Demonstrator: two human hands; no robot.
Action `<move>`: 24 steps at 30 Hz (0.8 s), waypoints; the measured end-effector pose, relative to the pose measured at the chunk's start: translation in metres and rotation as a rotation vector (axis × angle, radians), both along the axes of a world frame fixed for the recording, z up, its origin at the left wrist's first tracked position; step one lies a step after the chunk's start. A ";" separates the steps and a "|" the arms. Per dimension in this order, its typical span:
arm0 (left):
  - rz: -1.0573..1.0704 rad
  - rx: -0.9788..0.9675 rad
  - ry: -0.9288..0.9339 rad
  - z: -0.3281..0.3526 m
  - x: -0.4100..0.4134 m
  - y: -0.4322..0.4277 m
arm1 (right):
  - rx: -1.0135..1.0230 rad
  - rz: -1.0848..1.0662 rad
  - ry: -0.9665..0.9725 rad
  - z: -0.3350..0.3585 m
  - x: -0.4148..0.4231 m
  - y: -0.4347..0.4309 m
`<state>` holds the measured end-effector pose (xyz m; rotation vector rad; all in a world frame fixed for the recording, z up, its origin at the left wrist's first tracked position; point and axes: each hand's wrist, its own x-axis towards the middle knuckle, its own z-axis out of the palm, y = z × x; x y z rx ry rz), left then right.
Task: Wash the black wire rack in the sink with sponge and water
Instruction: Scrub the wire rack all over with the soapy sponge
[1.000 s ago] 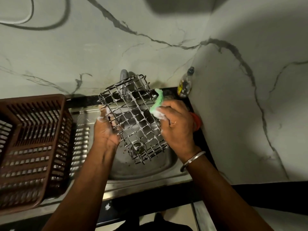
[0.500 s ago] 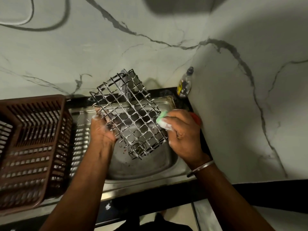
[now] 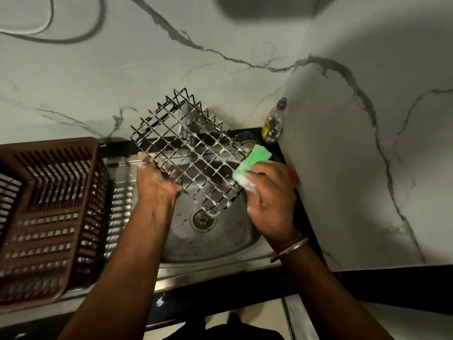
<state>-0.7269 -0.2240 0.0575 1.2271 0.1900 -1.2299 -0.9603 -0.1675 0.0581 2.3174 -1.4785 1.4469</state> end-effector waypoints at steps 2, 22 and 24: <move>-0.015 0.046 -0.005 0.005 -0.002 0.000 | 0.015 -0.021 -0.057 -0.001 0.004 0.005; 0.025 0.026 0.009 0.021 -0.014 -0.001 | -0.055 0.177 0.063 -0.013 0.050 0.037; 0.047 0.016 -0.010 0.021 -0.011 -0.001 | -0.049 0.175 0.056 -0.013 0.048 0.039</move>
